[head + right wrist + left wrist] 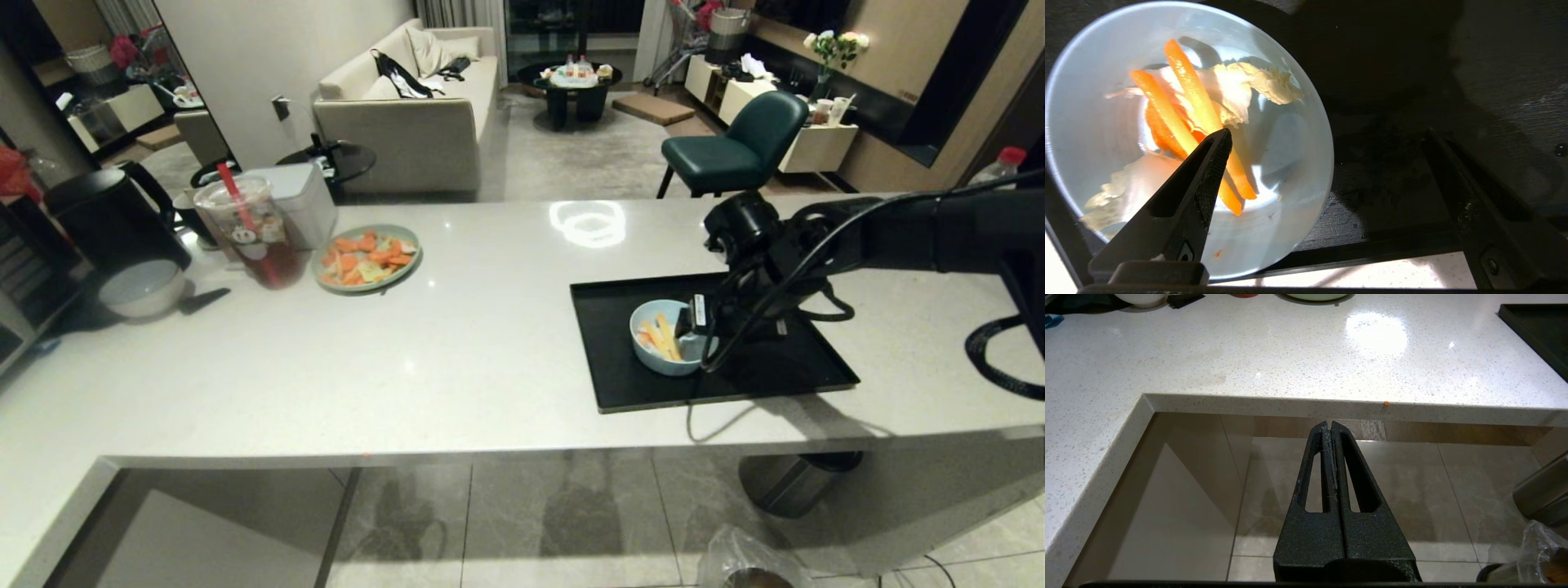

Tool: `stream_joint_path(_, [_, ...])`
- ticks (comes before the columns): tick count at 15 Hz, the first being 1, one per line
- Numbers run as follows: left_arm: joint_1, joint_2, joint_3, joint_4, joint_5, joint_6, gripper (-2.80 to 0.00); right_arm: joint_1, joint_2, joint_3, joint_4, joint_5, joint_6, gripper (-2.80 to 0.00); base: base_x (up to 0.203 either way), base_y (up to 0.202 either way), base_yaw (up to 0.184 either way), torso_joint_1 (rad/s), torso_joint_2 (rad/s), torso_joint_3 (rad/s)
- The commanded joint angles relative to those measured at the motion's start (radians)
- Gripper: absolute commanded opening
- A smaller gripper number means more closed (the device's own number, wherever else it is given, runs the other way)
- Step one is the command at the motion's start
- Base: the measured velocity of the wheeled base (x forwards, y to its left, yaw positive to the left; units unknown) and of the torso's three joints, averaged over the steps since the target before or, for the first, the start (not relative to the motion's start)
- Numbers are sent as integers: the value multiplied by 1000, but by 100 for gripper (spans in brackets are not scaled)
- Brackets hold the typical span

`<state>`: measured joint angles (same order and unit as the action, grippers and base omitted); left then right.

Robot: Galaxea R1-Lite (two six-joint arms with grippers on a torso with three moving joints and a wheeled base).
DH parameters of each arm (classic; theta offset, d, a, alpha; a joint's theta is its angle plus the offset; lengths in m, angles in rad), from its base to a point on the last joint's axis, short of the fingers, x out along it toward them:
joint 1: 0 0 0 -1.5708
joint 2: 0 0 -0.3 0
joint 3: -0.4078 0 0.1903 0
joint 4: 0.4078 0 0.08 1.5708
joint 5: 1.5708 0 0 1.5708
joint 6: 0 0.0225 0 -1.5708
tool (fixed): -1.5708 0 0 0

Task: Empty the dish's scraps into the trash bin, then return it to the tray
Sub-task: Pick up the bowl with leftover food

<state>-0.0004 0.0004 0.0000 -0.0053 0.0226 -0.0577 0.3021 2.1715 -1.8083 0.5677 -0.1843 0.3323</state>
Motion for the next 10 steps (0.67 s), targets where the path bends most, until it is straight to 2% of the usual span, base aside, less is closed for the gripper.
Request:
stream_joint_path(1, [0,0,0,-1,0,-1,-280,2,5,1,3,-1,2,0,0,0,0,0,0,0])
stream_joint_path(2, [0,0,0,-1,0,-1,-280,2,7,1,3,-1,2,0,0,0,0,0,0,0])
stream_joint_path(3, [-1,0,0,-1,0,-1,-280,2,7,1,3,-1,2,-280,0,0,0,0,0,0])
stream_joint_path(10, [0,0,0,-1,0,-1,-280,0,7,4,3,-3,2,-280,0,0,0,0,0,0])
